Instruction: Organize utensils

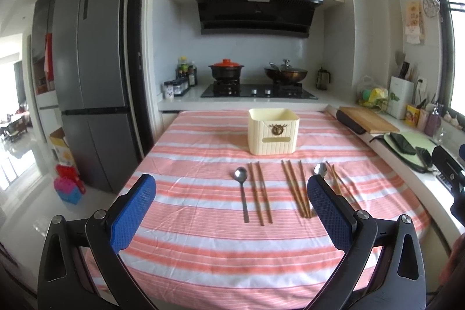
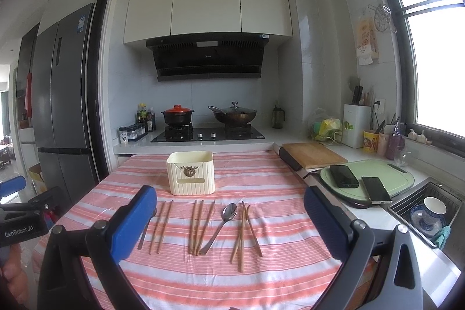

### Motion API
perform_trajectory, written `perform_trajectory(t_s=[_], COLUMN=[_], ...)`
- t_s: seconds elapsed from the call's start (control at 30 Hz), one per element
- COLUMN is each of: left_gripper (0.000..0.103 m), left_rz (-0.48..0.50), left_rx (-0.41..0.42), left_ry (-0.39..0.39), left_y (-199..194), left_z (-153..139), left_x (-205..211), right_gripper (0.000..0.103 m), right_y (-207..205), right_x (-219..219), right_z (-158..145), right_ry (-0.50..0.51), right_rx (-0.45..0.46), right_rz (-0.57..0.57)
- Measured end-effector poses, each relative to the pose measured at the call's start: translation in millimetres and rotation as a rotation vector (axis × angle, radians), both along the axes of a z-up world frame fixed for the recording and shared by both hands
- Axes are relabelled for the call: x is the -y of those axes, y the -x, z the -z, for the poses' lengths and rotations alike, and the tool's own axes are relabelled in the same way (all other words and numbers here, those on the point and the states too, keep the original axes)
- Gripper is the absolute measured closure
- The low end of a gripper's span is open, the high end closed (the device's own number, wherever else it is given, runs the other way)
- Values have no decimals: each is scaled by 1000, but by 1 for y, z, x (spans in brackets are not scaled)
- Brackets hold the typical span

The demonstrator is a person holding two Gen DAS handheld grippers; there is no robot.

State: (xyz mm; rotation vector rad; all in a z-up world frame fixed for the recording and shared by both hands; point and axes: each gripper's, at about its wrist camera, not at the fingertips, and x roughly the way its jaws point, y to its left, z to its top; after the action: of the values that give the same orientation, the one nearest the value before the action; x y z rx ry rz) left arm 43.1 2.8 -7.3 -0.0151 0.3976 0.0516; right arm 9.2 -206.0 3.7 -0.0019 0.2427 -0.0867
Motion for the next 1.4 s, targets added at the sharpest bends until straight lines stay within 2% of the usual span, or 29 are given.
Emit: perform_trajectory(t_s=[0.37,0.77,1.0,1.2,1.27,1.4], left_gripper=[0,0,0,0,0,0], left_rz=[-31,9,29,0,4,21], left_rx=[-41,-176,-254,-376,-409,-475], left_ry=[9,23,1,8,12,6], left_y=[-33,-93,-132,-181,-199,-230], left_z=[12,43,71,97,105,124], left_x=[-10,-17,-13,-20,-21,-19], right_gripper=[0,0,0,0,0,2], right_y=[-25,-76,-112,-152,-173,-216], right_x=[4,20,37,63,75,88], right_z=[10,34,52,76,89,123], right_ry=[-7,35,68,43,55,129], right_rx=[-25,-107,-170,-275,-342,-538], right_rz=[-4,46,76,50,15,-68])
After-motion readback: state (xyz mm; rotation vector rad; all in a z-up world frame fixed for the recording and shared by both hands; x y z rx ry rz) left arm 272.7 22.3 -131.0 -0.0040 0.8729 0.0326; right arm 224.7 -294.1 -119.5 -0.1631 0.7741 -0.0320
